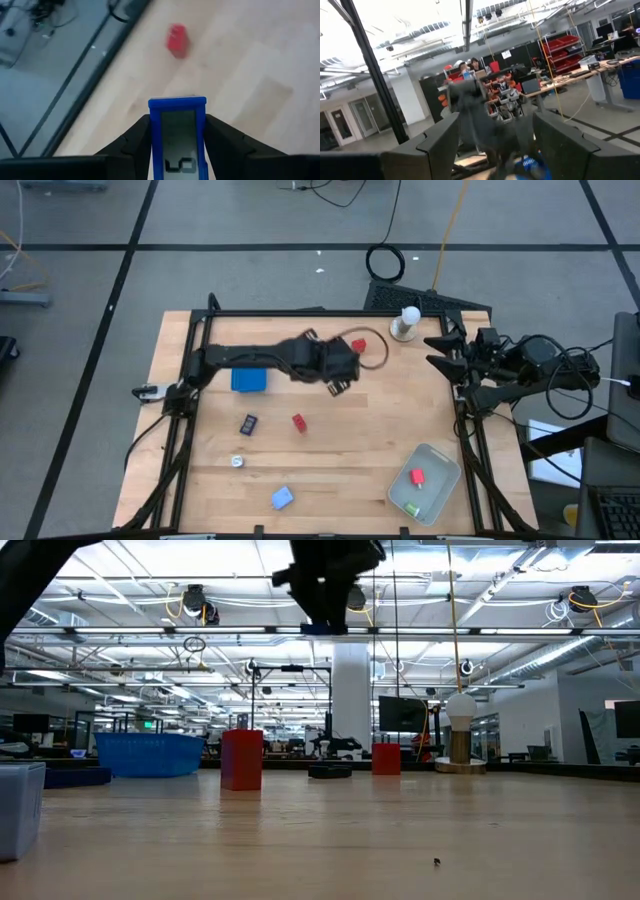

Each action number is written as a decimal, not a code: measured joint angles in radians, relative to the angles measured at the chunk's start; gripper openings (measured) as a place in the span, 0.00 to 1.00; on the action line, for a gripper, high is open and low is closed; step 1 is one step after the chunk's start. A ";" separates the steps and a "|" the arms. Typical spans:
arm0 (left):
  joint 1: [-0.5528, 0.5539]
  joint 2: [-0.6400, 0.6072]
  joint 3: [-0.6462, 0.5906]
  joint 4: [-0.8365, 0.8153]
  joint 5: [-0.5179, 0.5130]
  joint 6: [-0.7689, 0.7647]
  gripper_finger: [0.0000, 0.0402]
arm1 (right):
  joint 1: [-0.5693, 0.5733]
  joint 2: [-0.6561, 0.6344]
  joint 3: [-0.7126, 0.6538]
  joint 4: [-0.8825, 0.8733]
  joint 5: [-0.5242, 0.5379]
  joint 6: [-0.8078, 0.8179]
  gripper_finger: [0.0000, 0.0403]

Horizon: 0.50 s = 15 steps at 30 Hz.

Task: Pick & Place Office items
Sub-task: Put the blue digital timer into the blue bin

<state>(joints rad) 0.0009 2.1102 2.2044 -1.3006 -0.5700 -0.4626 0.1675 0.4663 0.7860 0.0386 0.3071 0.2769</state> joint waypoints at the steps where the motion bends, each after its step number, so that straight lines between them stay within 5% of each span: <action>1: 0.006 -0.019 0.000 -0.004 -0.014 -0.022 0.36 | 0.000 -0.002 0.000 -0.006 0.000 0.000 0.60; 15: 0.082 -0.232 0.000 -0.250 -0.211 -0.350 0.36 | 0.000 -0.067 0.000 -0.046 0.001 -0.026 0.60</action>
<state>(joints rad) 0.0831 1.8782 2.2044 -1.5510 -0.7805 -0.8129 0.1677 0.3988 0.7860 -0.0071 0.3080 0.2508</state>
